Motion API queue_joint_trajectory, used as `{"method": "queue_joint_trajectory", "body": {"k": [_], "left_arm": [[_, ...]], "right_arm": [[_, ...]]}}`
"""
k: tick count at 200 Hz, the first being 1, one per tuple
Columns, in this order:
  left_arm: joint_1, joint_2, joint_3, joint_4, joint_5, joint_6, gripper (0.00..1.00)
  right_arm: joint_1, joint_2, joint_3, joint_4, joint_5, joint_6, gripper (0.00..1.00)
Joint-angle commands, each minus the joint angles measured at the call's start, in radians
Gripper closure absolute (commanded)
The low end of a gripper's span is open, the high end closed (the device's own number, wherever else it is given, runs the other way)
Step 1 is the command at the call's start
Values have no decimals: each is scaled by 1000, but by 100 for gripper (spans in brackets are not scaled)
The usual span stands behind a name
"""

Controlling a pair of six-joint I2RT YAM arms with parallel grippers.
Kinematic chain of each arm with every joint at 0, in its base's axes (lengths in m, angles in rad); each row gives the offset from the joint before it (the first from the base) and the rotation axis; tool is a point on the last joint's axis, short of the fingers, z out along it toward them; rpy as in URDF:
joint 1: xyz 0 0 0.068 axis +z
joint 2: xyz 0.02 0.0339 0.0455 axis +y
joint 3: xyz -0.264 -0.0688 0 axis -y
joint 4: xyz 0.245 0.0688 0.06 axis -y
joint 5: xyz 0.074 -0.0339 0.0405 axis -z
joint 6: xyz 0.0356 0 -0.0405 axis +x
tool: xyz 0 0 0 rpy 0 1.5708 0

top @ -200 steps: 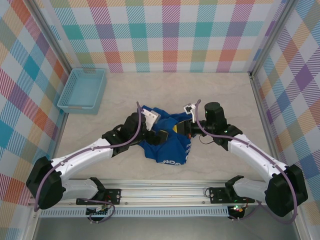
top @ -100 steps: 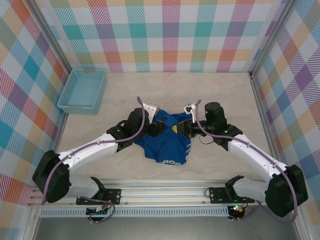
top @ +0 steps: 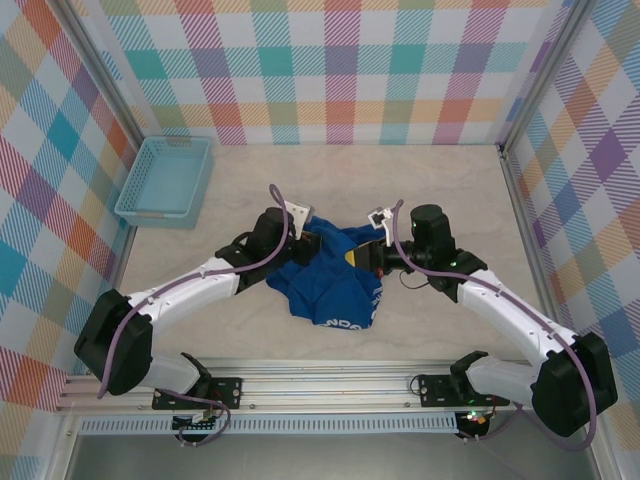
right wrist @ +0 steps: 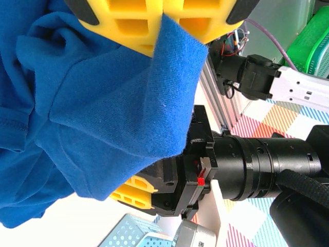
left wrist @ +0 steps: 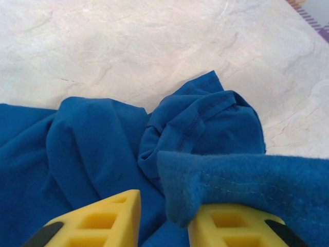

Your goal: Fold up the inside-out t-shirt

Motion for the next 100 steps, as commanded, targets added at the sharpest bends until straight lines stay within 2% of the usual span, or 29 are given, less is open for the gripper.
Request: {"method": "queue_joint_trajectory", "body": {"k": [1,19,35,62,100], "left_arm": [[13,-24,42,31,68,10,81],[22,-56,43,19,124,-1,92],[29,-95,44,-11,159,-27,97],[46,-140,51,-71,224,-97,99],[63,-170,51,-142,266,-180,99]], "right_arm": [[-9,-14,35,-7,-18,-19,100],[-12,-9,58,-62,28,-34,100],[-14,5,89,-141,93,-61,100],[-14,18,108,-206,151,-118,100],[-14,29,110,-227,117,-174,100]]}}
